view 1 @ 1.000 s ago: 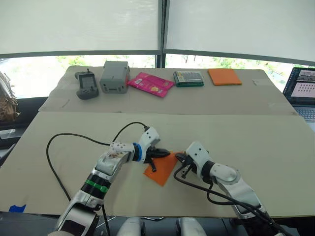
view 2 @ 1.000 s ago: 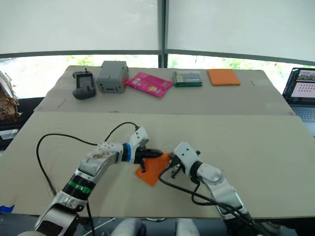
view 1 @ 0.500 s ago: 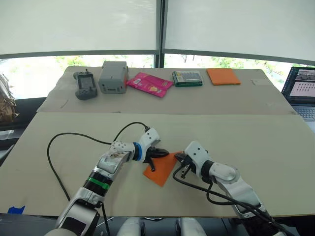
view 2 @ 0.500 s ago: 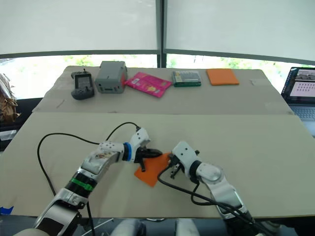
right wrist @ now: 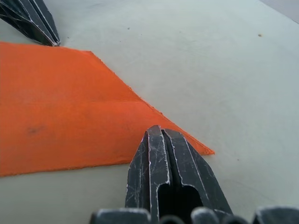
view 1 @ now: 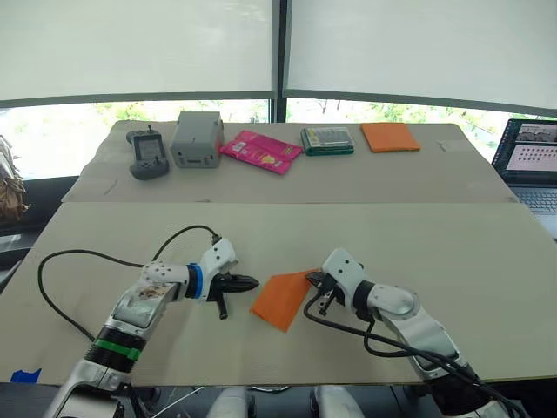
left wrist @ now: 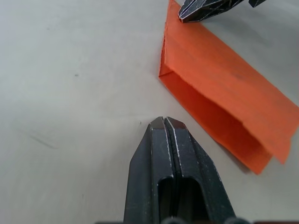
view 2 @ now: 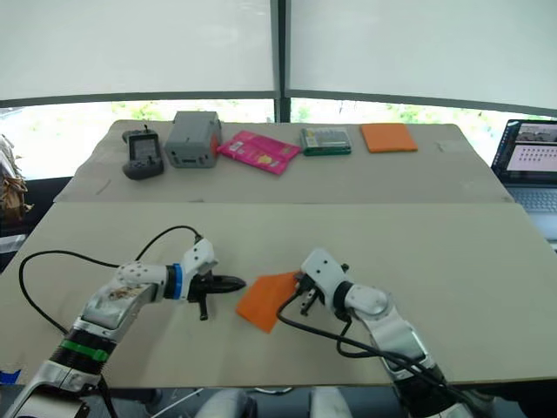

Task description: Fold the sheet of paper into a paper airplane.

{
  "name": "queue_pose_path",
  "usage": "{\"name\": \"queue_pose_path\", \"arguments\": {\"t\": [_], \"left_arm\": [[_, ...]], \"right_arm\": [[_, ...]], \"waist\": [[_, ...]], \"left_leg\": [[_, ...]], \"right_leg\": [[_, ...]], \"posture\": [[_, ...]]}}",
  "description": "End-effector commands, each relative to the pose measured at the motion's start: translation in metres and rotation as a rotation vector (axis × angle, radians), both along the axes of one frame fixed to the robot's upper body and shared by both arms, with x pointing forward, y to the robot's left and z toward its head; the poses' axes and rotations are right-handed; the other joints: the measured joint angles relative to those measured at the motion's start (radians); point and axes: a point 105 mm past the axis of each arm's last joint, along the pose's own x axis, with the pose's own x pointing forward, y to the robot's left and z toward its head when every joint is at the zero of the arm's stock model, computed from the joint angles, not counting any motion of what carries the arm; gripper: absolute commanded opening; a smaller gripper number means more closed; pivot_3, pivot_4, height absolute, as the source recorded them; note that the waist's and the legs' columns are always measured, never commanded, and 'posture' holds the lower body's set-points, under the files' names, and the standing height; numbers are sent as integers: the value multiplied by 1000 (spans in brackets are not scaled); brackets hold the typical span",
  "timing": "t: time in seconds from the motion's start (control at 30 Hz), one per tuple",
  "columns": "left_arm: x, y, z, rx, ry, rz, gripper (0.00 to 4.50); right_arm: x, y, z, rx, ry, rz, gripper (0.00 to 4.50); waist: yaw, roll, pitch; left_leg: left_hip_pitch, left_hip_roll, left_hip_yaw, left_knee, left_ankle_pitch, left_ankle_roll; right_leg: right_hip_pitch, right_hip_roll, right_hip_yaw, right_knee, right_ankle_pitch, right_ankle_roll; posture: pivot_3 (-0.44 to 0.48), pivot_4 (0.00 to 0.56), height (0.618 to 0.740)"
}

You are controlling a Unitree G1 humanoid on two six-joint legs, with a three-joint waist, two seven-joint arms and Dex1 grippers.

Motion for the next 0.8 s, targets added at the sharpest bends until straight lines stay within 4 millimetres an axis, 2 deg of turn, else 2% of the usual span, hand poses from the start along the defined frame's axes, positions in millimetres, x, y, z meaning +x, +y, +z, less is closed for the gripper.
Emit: {"name": "queue_pose_path", "arguments": {"t": [0.03,0.13,0.27,0.33,0.43,0.57,0.7,0.8], "left_arm": [[-2,27,-12,50,56,103,23],[-1,23,-4,4,37,112,23],[-5,4,7,-64,31,64,23],[-10,-7,11,-92,41,8,23],[-23,-18,6,-70,64,-95,23],[-27,-21,0,-40,82,-119,23],[-27,-23,-2,-35,89,-125,23],[-30,-27,-2,-43,92,-144,23]], "right_arm": [[-6,-7,-26,-50,104,-3,0],[-2,-3,-18,-37,65,21,0],[-4,-1,12,0,-26,111,0],[-4,-6,31,25,-65,121,0],[-4,-24,45,9,-72,117,0],[-13,-41,43,-49,-5,120,0],[-33,-51,18,-142,151,132,0],[-32,-52,10,-156,168,102,0]], "waist": [[-3,0,0],[-4,0,0],[-1,0,2],[4,0,3],[13,1,4],[16,1,4],[19,1,4],[18,1,4]], "left_leg": [[1,0,0,-1,0,0],[2,1,0,-3,0,0],[1,0,0,-3,0,0],[-1,0,0,-3,0,0],[-15,-2,0,0,1,-1],[-24,-3,0,1,1,-1],[-26,-2,0,1,0,-1],[-25,-2,0,2,1,-1]], "right_leg": [[0,0,0,0,0,0],[0,1,0,0,-1,-1],[0,0,0,1,-1,-1],[-2,0,0,1,-1,-1],[-16,-1,0,2,0,-1],[-23,-3,0,2,0,-1],[-25,-2,-1,2,0,-1],[-23,-2,-1,2,0,-1]], "posture": [[0,150,740],[0,150,740],[0,150,740],[0,150,740],[0,150,740],[0,150,740],[0,150,740],[0,150,740]]}}
